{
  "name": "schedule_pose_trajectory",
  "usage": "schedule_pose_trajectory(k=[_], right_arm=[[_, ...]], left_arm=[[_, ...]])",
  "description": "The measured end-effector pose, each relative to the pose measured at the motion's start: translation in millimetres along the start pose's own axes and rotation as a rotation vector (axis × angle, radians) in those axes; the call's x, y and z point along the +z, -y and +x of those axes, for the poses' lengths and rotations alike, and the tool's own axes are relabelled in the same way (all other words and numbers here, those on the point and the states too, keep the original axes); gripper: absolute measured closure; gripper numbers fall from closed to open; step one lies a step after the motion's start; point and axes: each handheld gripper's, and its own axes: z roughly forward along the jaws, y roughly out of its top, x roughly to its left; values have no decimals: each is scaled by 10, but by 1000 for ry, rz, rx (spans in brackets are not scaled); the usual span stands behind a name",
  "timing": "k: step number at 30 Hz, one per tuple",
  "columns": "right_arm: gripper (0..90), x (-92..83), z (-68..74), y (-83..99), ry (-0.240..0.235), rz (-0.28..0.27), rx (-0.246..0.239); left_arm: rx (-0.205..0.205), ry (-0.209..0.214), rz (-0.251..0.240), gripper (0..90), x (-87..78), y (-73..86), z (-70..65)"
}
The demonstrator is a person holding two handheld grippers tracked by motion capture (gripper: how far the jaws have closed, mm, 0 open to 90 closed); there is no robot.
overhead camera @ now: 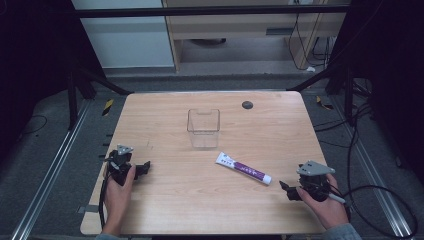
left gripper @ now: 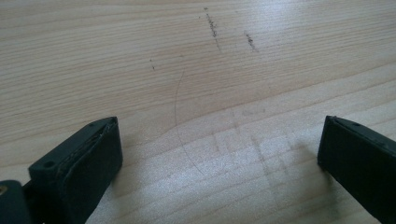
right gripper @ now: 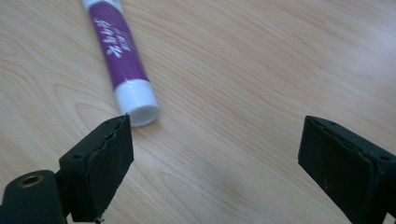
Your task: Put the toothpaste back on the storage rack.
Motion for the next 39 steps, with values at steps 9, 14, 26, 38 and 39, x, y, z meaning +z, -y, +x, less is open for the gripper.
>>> schedule_pose_trajectory(k=[9, 14, 26, 38, 39], right_arm=[[175, 50, 114, -650, -127, 85, -146], [175, 159, 296, -906, -156, 116, -184], [342, 518, 643, -1074, -169, 204, -217], [486, 710, 687, -1240, -194, 248, -237], [486, 710, 687, -1240, -194, 248, -237]], left_arm=[[-10, -11, 0, 0, 4, -5, -20], [-32, -34, -1, 0, 9, -10, -8], [-60, -62, 1, 0, 21, -22, 5], [-59, -59, 0, 0, -27, 29, -15], [-59, -59, 0, 0, -27, 29, -15]])
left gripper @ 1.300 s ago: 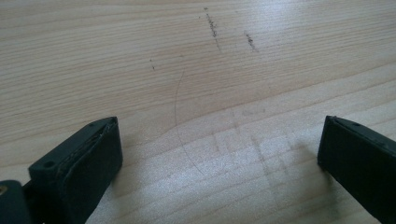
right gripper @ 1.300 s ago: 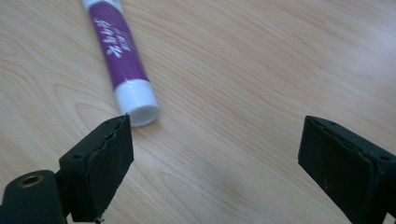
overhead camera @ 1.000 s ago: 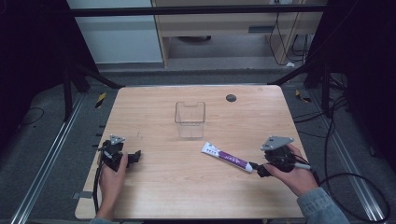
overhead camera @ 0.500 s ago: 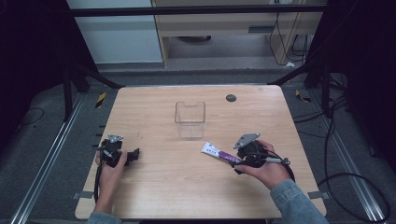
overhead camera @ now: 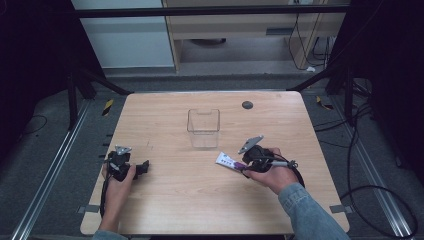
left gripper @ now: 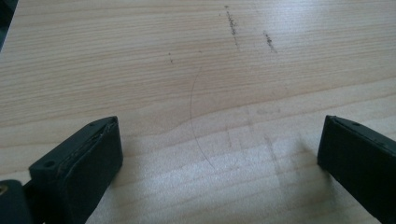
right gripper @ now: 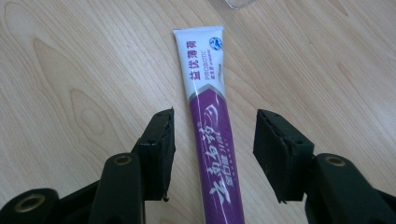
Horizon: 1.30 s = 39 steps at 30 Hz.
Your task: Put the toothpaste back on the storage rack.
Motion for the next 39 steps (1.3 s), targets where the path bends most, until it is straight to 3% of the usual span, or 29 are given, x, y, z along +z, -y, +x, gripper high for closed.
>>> schedule_pose_trajectory(k=[5, 8, 19, 34, 39], right_arm=[[468, 159, 23, -45, -44, 19, -24], [457, 350, 3, -118, -66, 56, -39], [477, 644, -47, -238, -93, 126, -40], [535, 693, -143, -213, -122, 146, 20], [539, 698, -145, -214, -123, 149, 16]], left_arm=[[9, 8, 0, 0, -100, 102, 14], [18, 13, 0, 0, -151, 152, 21], [39, 37, 1, 0, -259, 261, 0], [37, 39, -1, 0, -249, 253, 4], [36, 39, -2, 0, -245, 250, 4]])
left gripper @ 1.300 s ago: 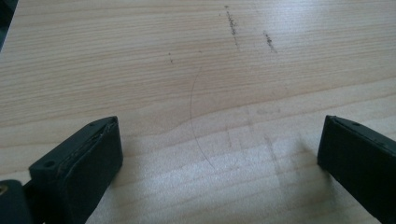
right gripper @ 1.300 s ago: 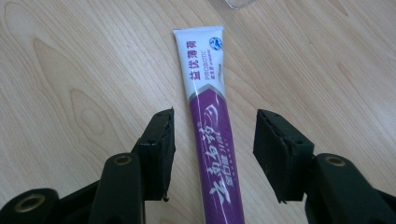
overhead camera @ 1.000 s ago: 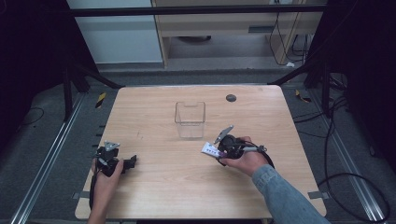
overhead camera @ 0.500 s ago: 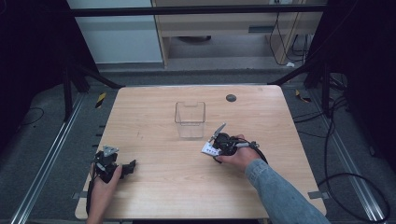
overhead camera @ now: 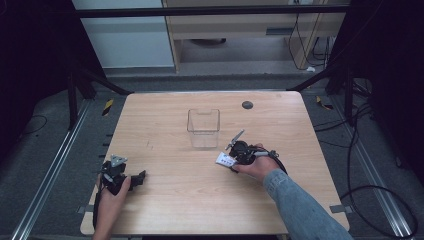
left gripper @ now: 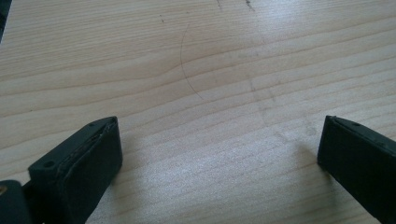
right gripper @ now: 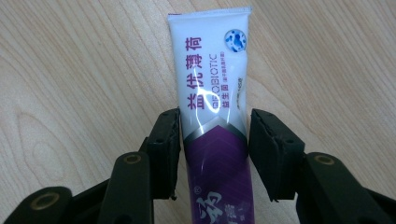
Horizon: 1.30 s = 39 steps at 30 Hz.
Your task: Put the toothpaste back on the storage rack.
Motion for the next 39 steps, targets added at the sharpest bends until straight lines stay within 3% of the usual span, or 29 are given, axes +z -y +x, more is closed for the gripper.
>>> schedule_pose_trajectory(k=[13, 18, 28, 39], right_arm=[[546, 39, -20, -3, -11, 19, -2], [562, 40, 1, -44, 8, 47, -27], [580, 46, 21, -98, 16, 83, -29], [696, 29, 54, -156, 51, 113, -57]], left_arm=[[0, 0, 0, 0, 2, -2, 1], [0, 0, 0, 0, 2, -2, 1], [0, 0, 0, 0, 3, -3, 1], [0, 0, -1, 0, 3, -3, 1]])
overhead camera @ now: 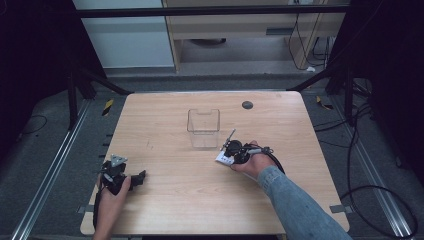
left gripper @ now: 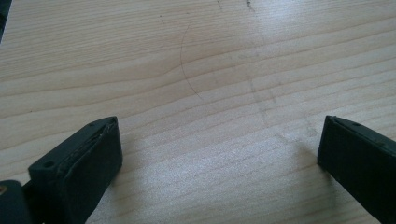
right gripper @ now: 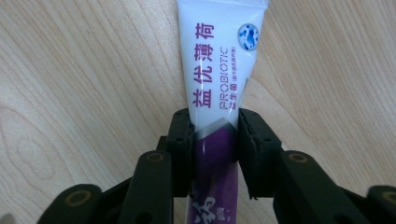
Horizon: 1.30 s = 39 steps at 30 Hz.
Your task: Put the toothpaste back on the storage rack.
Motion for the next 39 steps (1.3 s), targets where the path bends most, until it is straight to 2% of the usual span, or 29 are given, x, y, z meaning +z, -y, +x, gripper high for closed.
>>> schedule_pose_trajectory(k=[11, 14, 16, 19, 20, 21, 23, 24, 27, 35, 39], right_arm=[[760, -34, -45, 18, -23, -14, 37], [769, -51, -60, 52, -29, -44, 50], [772, -87, -72, 85, -14, -60, 59], [774, -222, -120, 145, -8, -114, 93], [774, -222, -120, 145, -8, -114, 93], [774, -326, -155, 198, -16, -149, 110], [774, -360, -161, 216, -13, -159, 113], [775, -450, -186, 273, -1, -187, 120], [775, -531, -227, 342, -7, -225, 141], [774, -671, -330, 518, 22, -316, 199], [774, -696, -345, 590, 38, -343, 230]], left_arm=[[0, 0, 0, 0, 0, -1, 0], [0, 0, 0, 0, 1, -1, 1], [0, 0, 0, 0, 1, -1, 1], [0, 0, 0, 0, 1, -1, 1], [0, 0, 0, 0, 1, -1, 1], [0, 0, 0, 0, 1, -1, 1], [0, 0, 0, 0, 1, -2, 1], [1, 0, 1, 0, 3, -3, 2], [1, -1, 1, 0, 8, -9, 3], [-10, -12, 2, 0, 52, -55, -1], [-10, -14, 2, 0, 99, -103, -10]])
